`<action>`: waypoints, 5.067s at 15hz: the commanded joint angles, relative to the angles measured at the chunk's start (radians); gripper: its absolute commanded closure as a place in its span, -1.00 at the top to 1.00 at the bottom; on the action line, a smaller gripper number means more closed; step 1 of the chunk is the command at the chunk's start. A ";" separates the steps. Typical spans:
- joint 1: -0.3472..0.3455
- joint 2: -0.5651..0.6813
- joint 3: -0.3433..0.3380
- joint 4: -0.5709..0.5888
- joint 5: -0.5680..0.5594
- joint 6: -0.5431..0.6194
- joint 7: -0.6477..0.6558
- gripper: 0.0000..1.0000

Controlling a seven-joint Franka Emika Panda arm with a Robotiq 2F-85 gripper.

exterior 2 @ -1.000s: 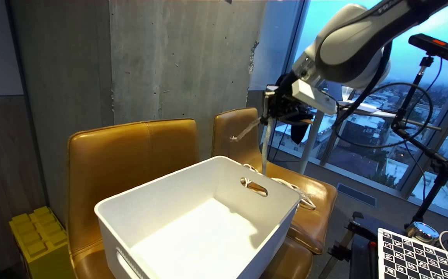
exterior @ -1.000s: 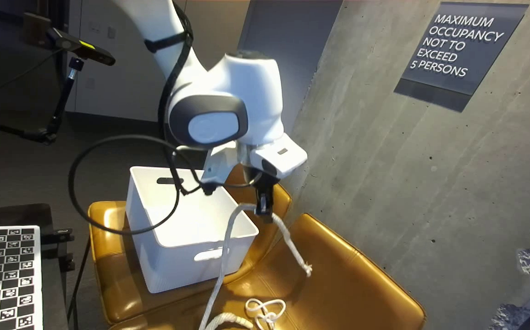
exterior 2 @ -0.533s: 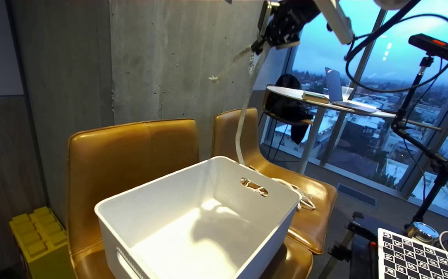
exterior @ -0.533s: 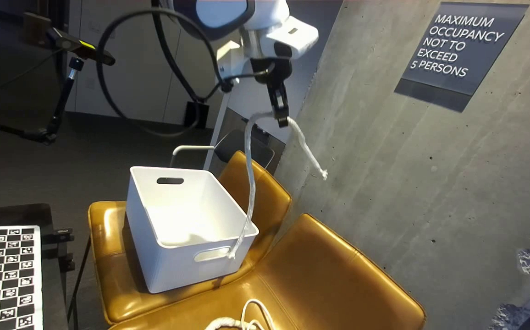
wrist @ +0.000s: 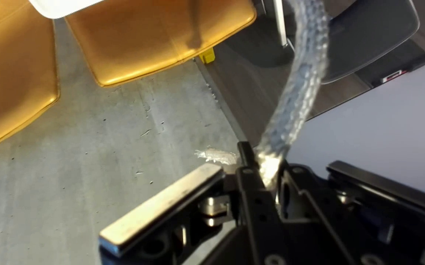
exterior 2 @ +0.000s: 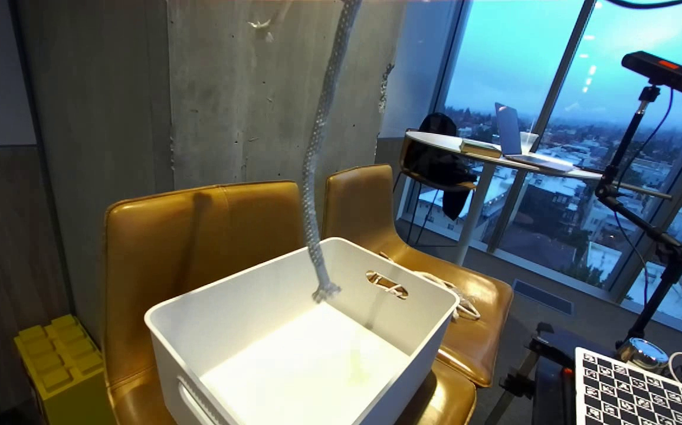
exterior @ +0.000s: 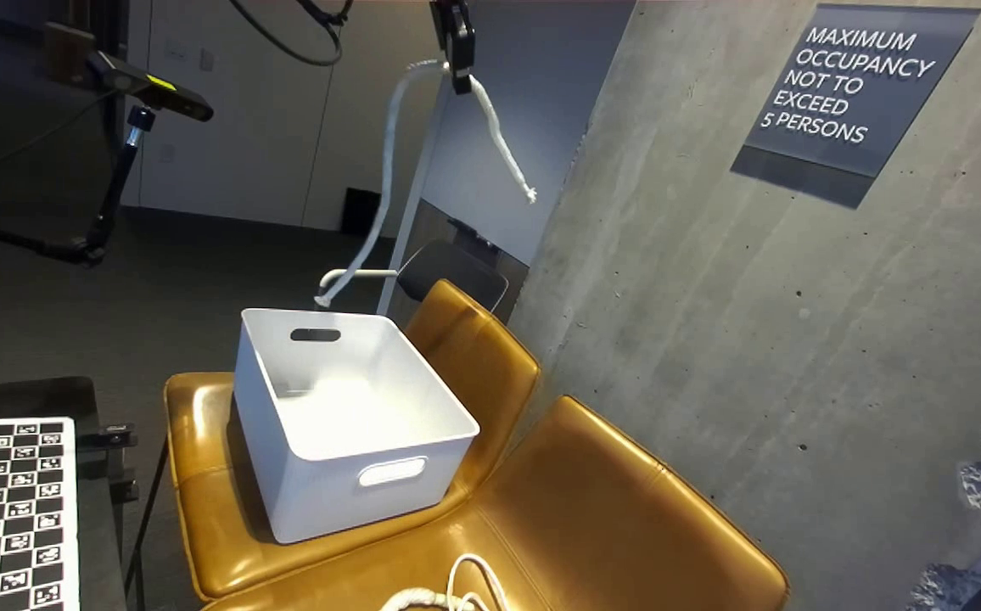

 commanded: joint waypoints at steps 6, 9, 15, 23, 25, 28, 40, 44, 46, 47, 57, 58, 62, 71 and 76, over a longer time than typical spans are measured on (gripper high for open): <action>-0.016 0.149 0.028 0.042 0.019 -0.077 0.005 -0.94; -0.012 0.173 0.021 0.018 0.021 -0.086 0.017 -0.94; 0.001 0.178 0.020 -0.054 0.007 -0.131 0.051 -0.94; 0.002 0.178 0.021 -0.126 0.007 -0.143 0.049 0.01; -0.002 0.181 0.017 -0.131 0.002 -0.145 0.043 0.30; -0.015 0.184 0.006 -0.152 -0.001 -0.124 0.017 0.73; -0.229 0.320 -0.153 -0.264 0.069 0.003 -0.291 1.00; -0.238 0.424 -0.193 -0.355 0.107 0.250 -0.199 1.00; -0.232 0.495 -0.203 -0.376 0.132 0.343 -0.167 1.00; -0.231 0.530 -0.204 -0.377 0.149 0.379 -0.155 1.00; -0.269 0.772 -0.207 -0.217 0.295 0.405 -0.087 1.00; -0.269 0.788 -0.209 -0.209 0.300 0.409 -0.084 1.00; -0.269 0.859 -0.226 -0.164 0.302 0.413 -0.070 1.00; -0.259 0.976 -0.238 -0.089 0.296 0.388 -0.054 1.00; -0.264 0.976 -0.238 -0.075 0.292 0.378 -0.064 0.05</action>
